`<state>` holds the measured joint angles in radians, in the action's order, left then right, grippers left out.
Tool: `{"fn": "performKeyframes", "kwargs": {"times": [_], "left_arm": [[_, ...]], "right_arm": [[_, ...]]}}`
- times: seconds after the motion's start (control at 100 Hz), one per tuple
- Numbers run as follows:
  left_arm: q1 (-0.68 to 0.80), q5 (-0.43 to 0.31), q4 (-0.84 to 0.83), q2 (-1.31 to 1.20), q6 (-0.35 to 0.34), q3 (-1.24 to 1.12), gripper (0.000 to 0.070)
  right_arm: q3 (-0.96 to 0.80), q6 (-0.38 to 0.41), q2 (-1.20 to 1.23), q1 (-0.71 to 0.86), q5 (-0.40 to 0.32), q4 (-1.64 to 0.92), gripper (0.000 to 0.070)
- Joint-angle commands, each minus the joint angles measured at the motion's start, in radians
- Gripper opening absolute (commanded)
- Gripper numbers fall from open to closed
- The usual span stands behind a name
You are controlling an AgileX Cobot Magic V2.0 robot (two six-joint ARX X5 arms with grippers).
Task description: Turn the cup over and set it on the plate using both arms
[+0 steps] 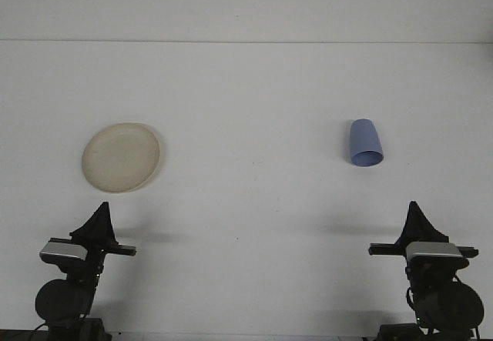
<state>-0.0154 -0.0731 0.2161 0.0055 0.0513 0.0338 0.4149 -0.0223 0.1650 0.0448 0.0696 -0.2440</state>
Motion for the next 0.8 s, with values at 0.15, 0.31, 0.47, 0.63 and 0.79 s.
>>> {"fn": "performKeyframes", "kwargs": {"times": [0.15,0.31,0.47,0.63,0.79], "left_arm": [[0.001,0.005,0.010,-0.002,0.006,-0.019,0.0012],[0.001,0.005,0.010,-0.002,0.006,-0.019,0.0012],[0.001,0.005,0.010,-0.002,0.005,-0.019,0.0012],[0.001,0.005,0.010,-0.002,0.006,-0.019,0.0012],[0.001,0.005,0.010,-0.002,0.005,-0.019,0.0012]], "right_arm": [[0.304,0.010,0.242,0.002,-0.002,-0.319,0.0000],[0.499,0.060,0.418,0.002,-0.002,-0.549,0.0000],[0.576,0.092,0.519,0.002,-0.040,-0.624,0.0000],[0.577,0.109,0.558,0.002,-0.052,-0.632,0.0000],[0.577,0.110,0.564,0.002,-0.051,-0.633,0.0000]]}}
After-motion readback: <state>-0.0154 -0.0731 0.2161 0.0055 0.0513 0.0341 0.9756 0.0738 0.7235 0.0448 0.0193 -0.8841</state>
